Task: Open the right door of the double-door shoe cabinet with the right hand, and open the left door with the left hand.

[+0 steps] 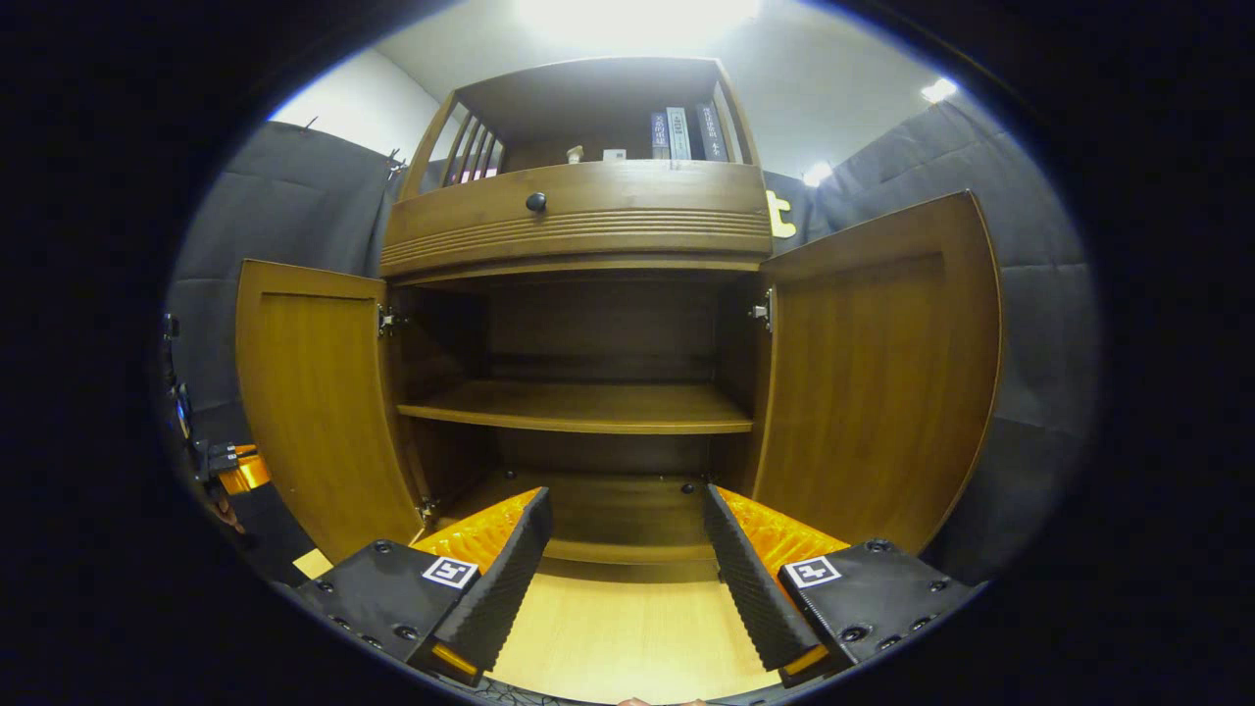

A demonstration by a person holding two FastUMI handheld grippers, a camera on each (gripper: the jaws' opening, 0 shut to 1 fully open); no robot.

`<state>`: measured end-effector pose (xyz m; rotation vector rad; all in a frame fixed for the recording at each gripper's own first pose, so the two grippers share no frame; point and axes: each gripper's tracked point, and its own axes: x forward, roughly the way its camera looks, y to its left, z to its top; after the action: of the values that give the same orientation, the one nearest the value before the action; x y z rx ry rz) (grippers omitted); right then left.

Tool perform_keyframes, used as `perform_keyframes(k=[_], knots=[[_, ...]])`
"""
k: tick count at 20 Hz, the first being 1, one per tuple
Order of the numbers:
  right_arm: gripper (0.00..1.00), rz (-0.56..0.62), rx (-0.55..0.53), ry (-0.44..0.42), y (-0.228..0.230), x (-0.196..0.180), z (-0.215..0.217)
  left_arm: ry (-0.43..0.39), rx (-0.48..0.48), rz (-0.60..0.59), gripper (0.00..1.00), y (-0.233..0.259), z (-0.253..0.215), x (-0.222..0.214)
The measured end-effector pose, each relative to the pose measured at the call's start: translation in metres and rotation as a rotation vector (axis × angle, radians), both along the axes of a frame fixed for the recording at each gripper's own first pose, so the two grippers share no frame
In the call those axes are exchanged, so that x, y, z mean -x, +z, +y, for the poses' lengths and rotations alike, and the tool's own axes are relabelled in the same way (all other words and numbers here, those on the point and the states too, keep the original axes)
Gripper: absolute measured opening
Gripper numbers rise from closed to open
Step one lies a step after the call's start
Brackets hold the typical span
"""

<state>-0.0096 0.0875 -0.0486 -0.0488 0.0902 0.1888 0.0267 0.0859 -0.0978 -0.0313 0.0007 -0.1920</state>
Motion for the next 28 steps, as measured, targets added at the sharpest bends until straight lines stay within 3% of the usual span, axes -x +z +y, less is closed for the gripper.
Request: perform_keyframes(k=[3,7,13,17,22,23,26,28], knots=[[0.95,0.012,0.020,-0.021,0.001,0.001,-0.008,-0.004,0.030,0.008,0.20,-0.008,0.028,-0.005],[0.98,0.017,0.035,-0.033,0.007,0.006,-0.016,0.072,0.065,0.001,0.10,-0.012,0.067,0.000],[0.97,0.017,0.025,-0.068,0.012,-0.002,-0.032,0.094,0.071,0.007,0.09,-0.008,0.067,0.001],[0.97,0.030,-0.016,-0.056,0.014,-0.013,-0.033,0.142,0.141,0.021,0.06,0.002,0.071,0.026],[0.97,-0.008,-0.012,-0.004,0.024,-0.004,-0.044,0.276,0.099,-0.020,0.02,0.053,0.073,0.075],[0.98,-0.012,-0.009,0.013,0.025,0.001,-0.046,0.279,0.100,-0.031,0.09,0.065,0.065,0.085],[0.99,0.004,0.011,0.048,0.019,0.012,-0.052,0.332,0.069,-0.049,0.10,0.093,0.049,0.111],[0.99,0.009,0.002,0.086,0.020,0.023,-0.055,0.356,0.058,-0.057,0.38,0.106,0.034,0.124]])
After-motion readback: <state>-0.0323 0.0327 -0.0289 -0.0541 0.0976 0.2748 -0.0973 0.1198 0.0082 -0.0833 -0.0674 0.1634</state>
